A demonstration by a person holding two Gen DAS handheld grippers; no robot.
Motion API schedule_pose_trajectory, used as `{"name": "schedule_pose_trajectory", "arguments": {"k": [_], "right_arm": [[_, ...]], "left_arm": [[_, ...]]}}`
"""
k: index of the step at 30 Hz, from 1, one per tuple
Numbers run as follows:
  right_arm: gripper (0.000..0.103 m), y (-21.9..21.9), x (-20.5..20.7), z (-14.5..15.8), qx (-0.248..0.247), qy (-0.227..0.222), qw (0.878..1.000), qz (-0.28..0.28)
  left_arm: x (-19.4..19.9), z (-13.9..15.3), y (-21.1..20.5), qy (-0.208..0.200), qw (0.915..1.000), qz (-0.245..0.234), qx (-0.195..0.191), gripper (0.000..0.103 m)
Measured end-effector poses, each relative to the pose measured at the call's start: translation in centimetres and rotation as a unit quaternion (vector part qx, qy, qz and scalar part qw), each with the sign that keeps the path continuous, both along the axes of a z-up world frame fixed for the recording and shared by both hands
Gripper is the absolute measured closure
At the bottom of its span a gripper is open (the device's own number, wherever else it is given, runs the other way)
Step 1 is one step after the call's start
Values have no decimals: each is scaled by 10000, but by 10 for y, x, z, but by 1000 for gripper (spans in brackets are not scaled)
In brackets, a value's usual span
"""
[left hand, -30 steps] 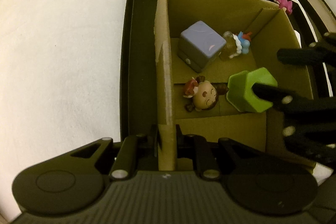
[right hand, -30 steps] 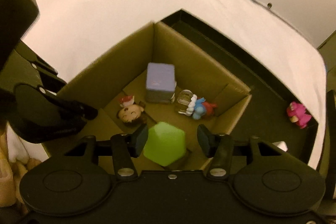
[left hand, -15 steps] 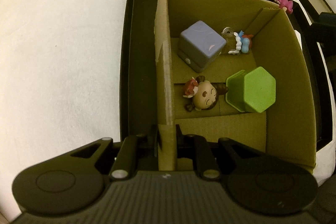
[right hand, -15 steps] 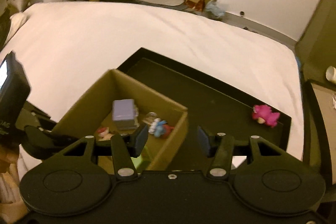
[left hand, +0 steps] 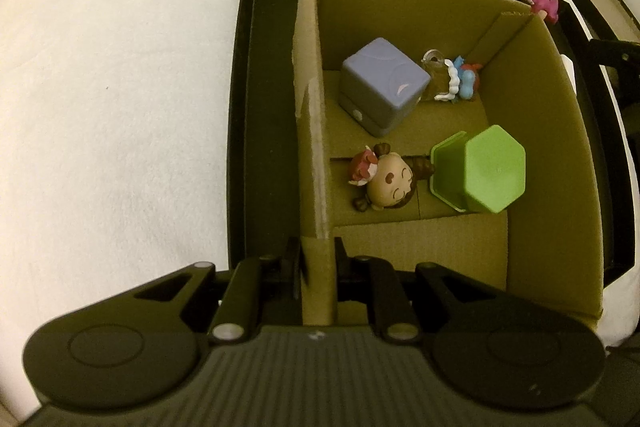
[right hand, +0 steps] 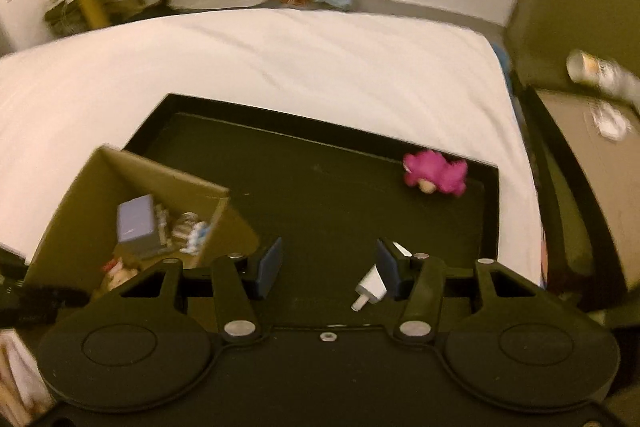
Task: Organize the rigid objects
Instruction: 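Withdraw the right gripper from the box toward the white charger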
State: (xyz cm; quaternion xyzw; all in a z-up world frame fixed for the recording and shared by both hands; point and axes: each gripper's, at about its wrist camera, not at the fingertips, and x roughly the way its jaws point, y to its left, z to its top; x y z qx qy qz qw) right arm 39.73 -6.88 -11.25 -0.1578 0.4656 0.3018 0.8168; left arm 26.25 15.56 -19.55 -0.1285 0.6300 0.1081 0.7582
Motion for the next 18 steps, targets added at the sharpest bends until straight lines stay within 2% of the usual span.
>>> {"name": "schedule_pose_trajectory", "arguments": {"k": [6,18], "right_arm": [[58,-5,13,-22,13,256,9990,-375],[65,-12,29,-56,-305,318,9943,-972]], "left_arm": [[1,0,0,7,10000,7,-3,90],[1,0,4,-7,10000,16,-72,90]]}}
